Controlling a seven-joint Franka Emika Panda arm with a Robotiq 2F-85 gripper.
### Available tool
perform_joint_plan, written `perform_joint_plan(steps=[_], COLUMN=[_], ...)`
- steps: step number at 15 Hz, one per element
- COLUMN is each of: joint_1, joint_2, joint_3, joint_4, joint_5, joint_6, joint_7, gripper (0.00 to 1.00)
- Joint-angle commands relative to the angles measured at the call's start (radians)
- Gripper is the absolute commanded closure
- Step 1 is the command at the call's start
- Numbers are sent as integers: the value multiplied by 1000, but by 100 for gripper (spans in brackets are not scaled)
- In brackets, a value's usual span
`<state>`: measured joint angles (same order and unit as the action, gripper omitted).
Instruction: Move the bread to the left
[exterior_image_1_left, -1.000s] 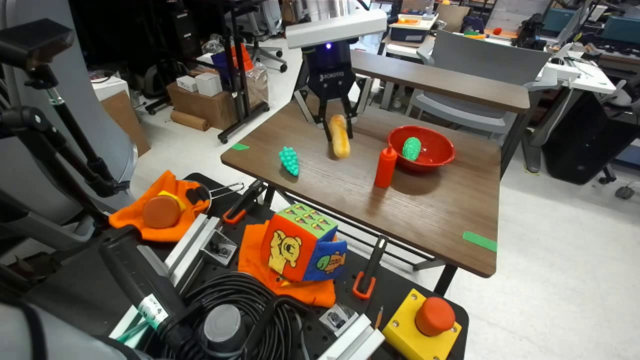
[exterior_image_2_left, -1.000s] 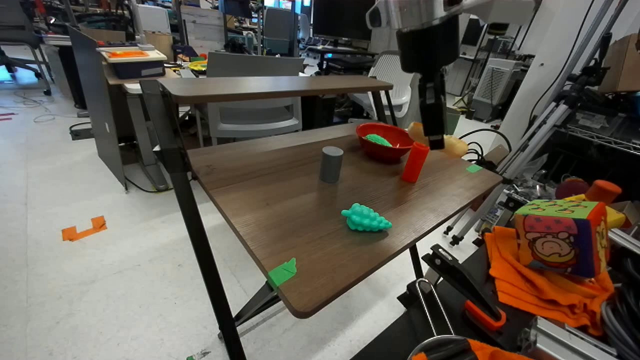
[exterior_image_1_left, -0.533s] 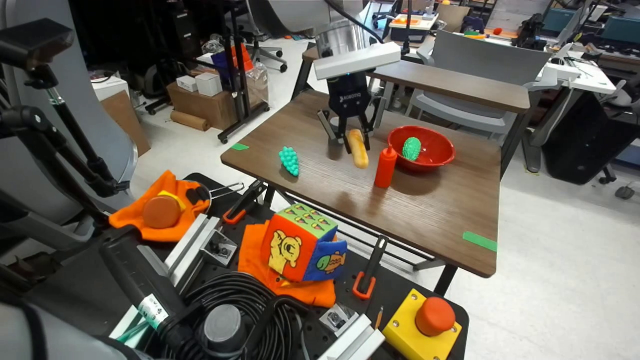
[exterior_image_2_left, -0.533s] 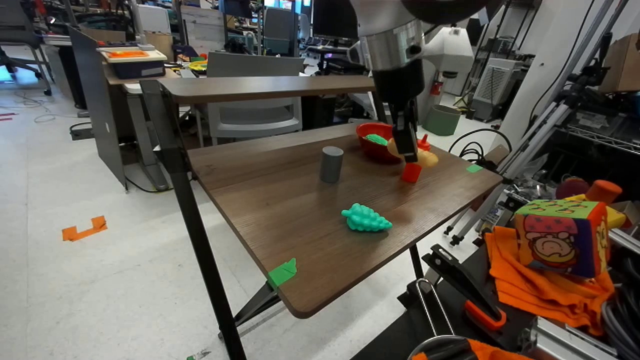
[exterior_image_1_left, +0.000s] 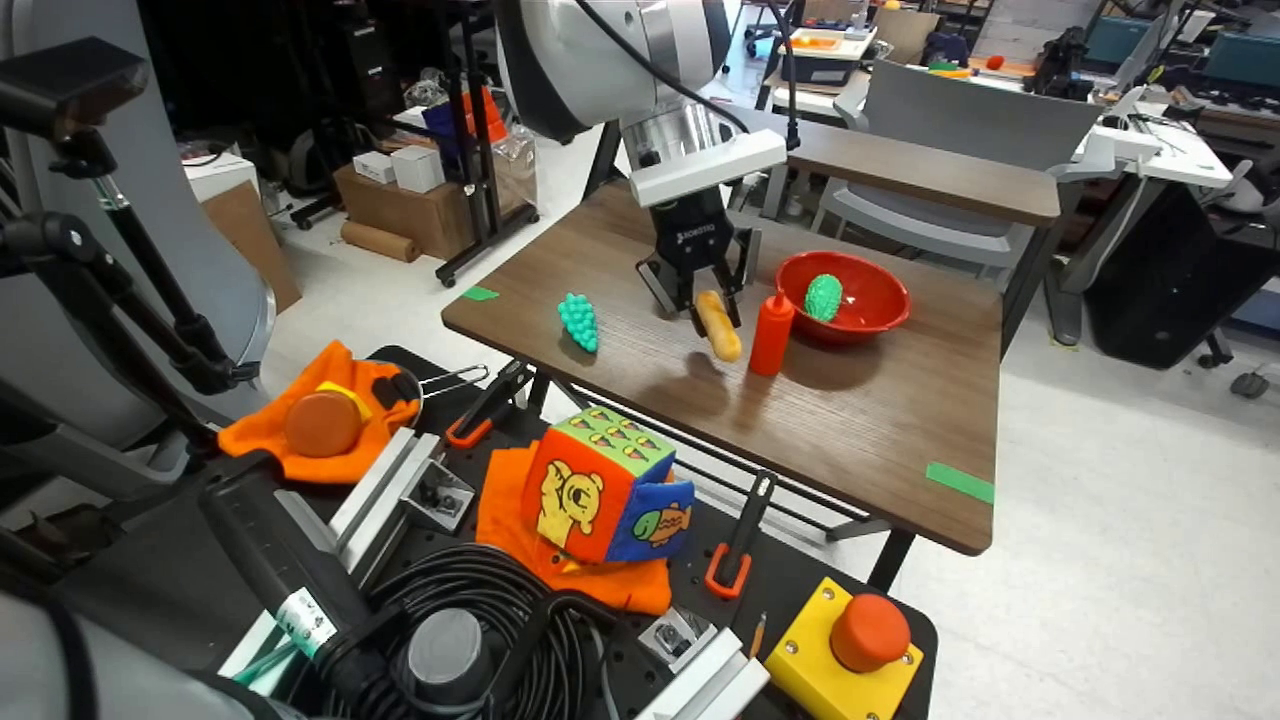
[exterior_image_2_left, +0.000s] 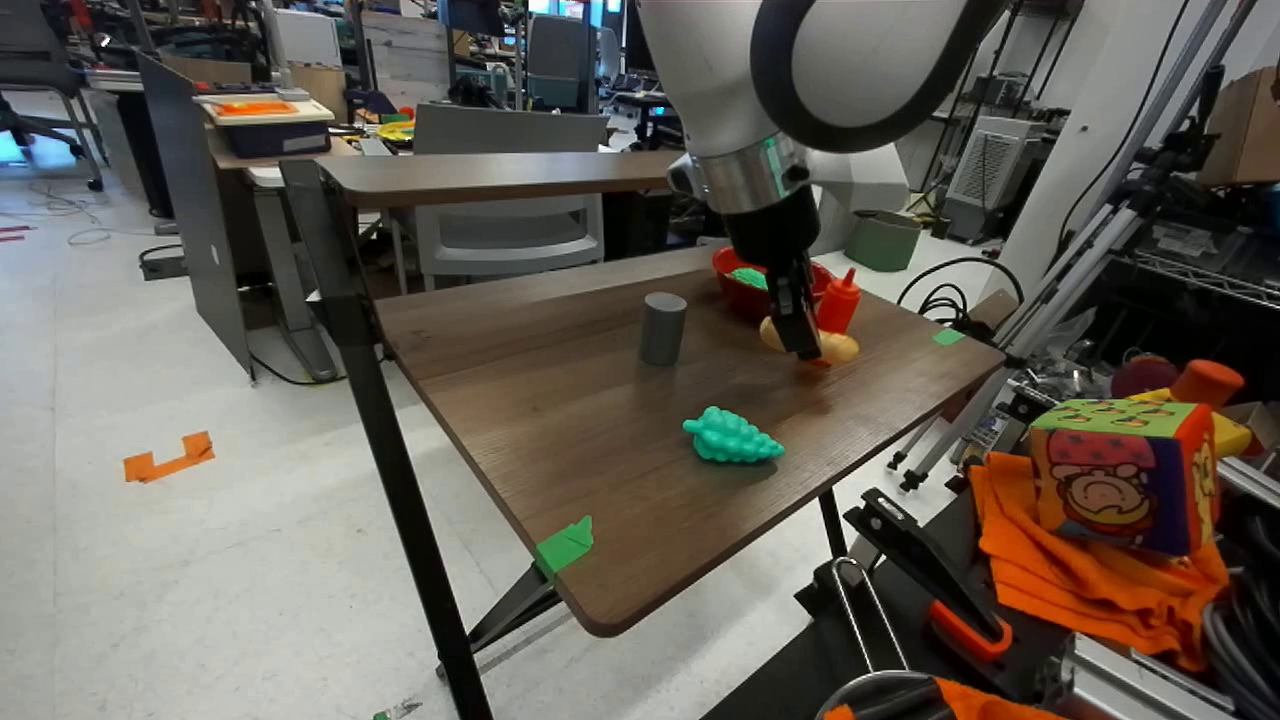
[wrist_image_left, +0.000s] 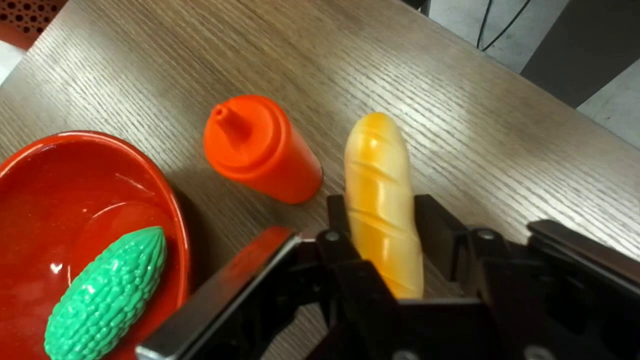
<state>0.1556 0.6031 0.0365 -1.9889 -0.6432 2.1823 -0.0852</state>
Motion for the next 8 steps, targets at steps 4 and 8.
perform_joint_plan(steps=[4, 8], joint_1=[32, 18], joint_2=[62, 81], joint_3=[18, 34], joint_4=[-9, 21], joint_5=[1, 55], joint_6=[-37, -105], joint_7=[-29, -84], gripper=[86, 86])
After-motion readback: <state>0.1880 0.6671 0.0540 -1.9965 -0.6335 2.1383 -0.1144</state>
